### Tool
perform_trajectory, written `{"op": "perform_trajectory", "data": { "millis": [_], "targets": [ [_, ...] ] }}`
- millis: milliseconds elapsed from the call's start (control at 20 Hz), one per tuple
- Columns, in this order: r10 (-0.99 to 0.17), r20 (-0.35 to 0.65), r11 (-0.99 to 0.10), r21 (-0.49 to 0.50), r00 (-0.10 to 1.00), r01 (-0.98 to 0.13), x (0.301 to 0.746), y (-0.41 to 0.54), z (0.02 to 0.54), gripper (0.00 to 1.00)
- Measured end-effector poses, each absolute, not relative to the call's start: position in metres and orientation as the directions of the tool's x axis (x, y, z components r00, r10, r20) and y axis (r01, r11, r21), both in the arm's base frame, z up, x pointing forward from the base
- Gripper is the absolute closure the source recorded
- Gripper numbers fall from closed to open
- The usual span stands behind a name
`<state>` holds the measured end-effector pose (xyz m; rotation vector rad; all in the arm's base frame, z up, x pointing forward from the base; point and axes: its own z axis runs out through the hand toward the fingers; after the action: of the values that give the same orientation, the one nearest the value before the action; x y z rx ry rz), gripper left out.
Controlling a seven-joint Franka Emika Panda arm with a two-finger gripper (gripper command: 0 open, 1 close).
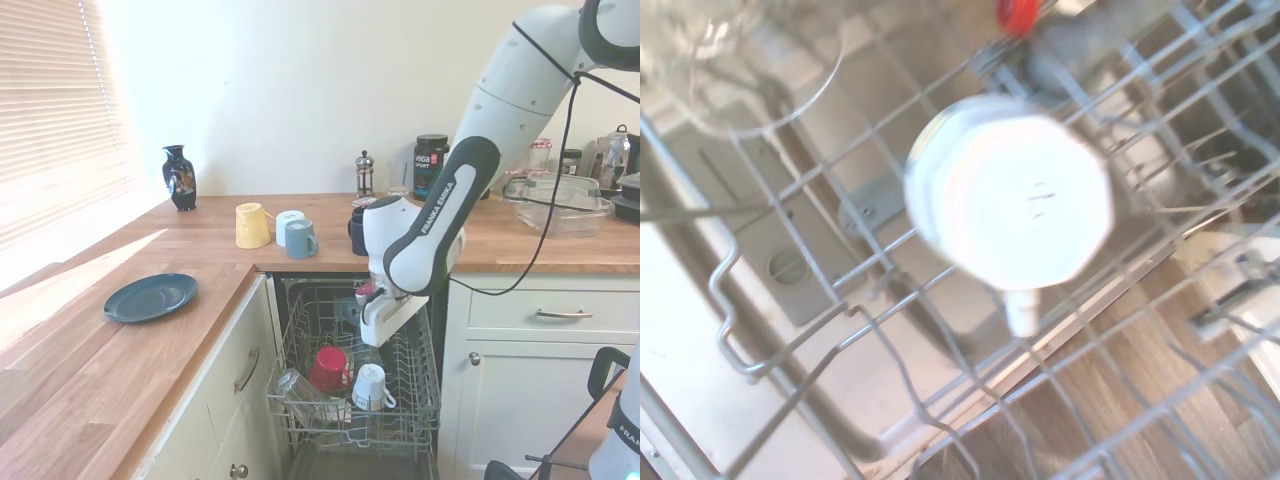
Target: Unload a mug from dishwasher
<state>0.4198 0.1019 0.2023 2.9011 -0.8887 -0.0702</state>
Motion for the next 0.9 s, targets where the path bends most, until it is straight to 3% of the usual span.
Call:
{"op": "perform_trajectory", "data": {
  "millis": [900],
  "targets": [
    [-0.517,-0.034,-0.850,0.141,0.855,-0.508,0.431,0.117,0.162,0.00]
  ]
}}
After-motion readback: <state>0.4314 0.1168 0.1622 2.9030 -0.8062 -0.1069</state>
